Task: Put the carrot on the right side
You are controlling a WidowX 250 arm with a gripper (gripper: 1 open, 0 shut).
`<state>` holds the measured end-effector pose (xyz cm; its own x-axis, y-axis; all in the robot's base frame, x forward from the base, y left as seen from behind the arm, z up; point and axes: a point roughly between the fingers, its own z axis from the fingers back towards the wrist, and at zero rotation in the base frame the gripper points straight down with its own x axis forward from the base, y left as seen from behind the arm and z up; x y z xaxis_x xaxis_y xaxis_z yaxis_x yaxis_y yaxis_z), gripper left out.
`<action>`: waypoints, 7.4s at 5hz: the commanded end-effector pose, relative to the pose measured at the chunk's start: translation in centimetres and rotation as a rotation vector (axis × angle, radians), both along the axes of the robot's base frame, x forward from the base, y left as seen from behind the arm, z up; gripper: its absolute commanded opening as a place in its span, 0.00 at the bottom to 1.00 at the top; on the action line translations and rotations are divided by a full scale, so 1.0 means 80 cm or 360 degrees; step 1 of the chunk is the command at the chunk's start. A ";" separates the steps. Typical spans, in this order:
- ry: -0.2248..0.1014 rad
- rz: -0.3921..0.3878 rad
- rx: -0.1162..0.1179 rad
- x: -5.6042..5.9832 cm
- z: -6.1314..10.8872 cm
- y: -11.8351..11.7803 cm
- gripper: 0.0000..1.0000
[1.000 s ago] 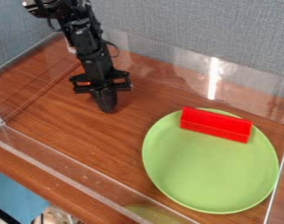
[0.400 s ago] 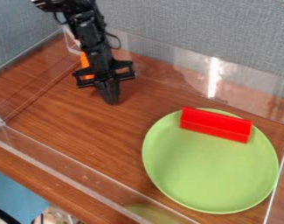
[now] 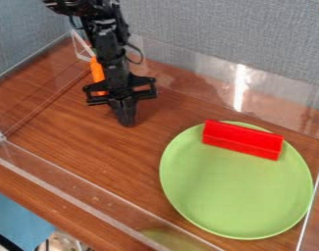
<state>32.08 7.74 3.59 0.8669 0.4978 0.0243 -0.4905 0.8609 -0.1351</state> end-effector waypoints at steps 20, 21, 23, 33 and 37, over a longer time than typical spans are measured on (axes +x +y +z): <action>0.0008 0.0047 0.0027 -0.008 0.059 -0.025 0.00; -0.0020 -0.0048 0.0035 -0.020 0.070 -0.019 0.00; 0.0031 -0.0183 0.0073 -0.048 0.056 -0.001 0.00; 0.0195 -0.0449 -0.0027 -0.039 0.022 0.021 1.00; 0.0217 -0.0097 -0.0029 -0.080 -0.004 0.010 0.00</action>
<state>25.32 8.21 2.13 0.8855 0.4397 -0.1501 -0.4545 0.8869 -0.0830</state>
